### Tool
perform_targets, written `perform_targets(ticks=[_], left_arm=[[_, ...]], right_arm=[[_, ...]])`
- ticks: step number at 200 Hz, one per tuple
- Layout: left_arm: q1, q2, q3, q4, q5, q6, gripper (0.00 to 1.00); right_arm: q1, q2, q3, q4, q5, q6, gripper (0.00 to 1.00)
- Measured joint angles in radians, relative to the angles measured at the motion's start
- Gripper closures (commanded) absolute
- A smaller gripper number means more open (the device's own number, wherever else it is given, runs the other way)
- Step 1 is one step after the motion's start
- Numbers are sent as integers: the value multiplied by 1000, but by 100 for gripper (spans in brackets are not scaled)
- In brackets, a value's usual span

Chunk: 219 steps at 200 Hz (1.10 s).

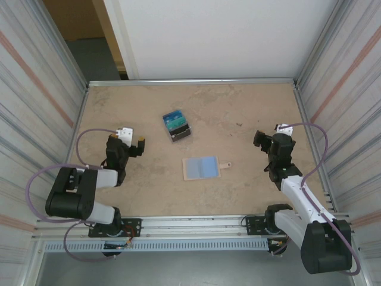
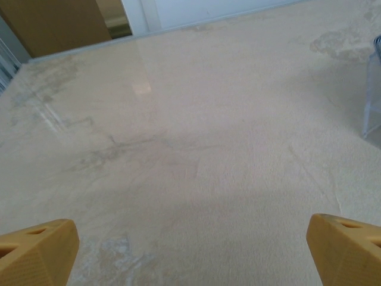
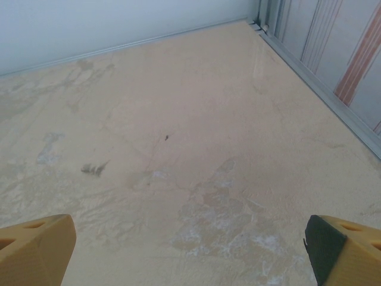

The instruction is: Take the credit cards out of the card holder

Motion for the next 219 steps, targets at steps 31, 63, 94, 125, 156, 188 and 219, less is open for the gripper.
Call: perform_targets(ticks=[31, 63, 94, 125, 156, 188, 219], left_arm=[[43, 66, 37, -4, 45, -16, 1], [85, 71, 82, -33, 119, -40, 1], [117, 71, 94, -44, 166, -59, 1], [116, 71, 94, -58, 188, -68, 1], [116, 71, 94, -68, 195, -74, 1], [116, 71, 94, -70, 196, -74, 1], [116, 71, 94, -71, 195, -74, 1]], right_arm=[[0, 0, -12, 8, 0, 0, 2], [-1, 0, -35, 40, 0, 0, 2], [-12, 18, -101, 140, -2, -4, 2], [-43, 73, -145, 245, -27, -8, 2], [-85, 163, -144, 356, -59, -25, 1], [-126, 270, -144, 472, -98, -46, 1], [-178, 385, -137, 556, -161, -53, 1]])
